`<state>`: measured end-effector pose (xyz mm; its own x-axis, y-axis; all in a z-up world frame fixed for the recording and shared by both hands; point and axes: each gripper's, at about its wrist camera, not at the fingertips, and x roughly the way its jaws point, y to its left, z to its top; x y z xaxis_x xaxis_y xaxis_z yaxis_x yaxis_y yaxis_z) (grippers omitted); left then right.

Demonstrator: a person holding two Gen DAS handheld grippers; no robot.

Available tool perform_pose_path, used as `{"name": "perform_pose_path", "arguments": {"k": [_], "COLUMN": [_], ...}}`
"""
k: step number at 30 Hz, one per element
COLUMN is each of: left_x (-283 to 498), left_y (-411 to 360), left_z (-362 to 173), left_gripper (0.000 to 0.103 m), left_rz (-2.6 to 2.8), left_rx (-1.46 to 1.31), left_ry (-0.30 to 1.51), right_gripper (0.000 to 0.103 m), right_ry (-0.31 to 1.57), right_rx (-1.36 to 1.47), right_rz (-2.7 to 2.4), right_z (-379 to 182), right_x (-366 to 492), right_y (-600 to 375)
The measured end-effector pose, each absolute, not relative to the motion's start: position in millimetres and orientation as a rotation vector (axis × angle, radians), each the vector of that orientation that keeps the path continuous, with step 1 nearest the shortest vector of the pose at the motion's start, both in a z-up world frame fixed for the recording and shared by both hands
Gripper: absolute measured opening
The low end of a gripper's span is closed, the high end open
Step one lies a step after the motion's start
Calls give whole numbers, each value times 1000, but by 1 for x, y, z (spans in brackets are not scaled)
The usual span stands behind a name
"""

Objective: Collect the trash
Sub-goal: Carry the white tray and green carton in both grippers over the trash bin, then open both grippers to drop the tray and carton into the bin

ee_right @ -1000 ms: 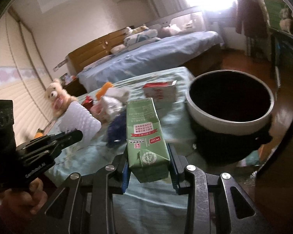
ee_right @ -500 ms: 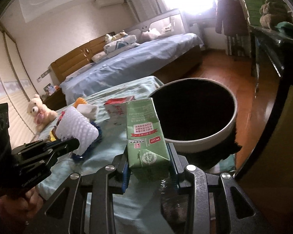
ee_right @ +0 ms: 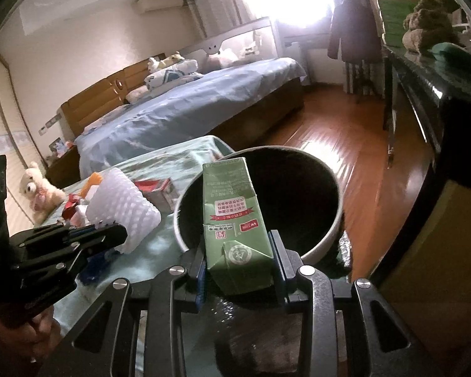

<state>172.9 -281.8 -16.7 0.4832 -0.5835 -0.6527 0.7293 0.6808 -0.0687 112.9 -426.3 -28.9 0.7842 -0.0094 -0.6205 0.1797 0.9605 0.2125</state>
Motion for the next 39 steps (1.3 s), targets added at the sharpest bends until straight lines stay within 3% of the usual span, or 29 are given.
{"name": "perform_pose_path", "arguments": {"k": [23,24,26,27,28,31,37,39], "left_x": [219,219,221,221,221,221,212,208], "left_y": [-338,-339,-339,-337,-334,-324,-298,-290], "left_z": [-33,-33,-34,-33,-32,-31,-31,-31], "left_gripper": [7,12,32,49,59,60,64,65], "left_rz": [-872,-869,-862,-853,-840,-818,-763,-747], "left_rx": [241,241,239,234,227,207,173,164], "left_ry": [794,797,808,802,791,781,765,760], "right_gripper": [34,34,35,36,36,38,54,68], "right_ry": [715,717,723,728,730,738,726,719], "right_rx": [267,266,269,271,275,303,327,332], "right_rz": [-164,-167,-168,-171,-176,-178,-169,-154], "right_z": [-40,-40,-42,-43,-44,-47,-47,-46], "right_x": [159,161,164,165,166,166,160,158], "right_y": [-462,-463,-465,-466,-467,-471,-466,-460]}}
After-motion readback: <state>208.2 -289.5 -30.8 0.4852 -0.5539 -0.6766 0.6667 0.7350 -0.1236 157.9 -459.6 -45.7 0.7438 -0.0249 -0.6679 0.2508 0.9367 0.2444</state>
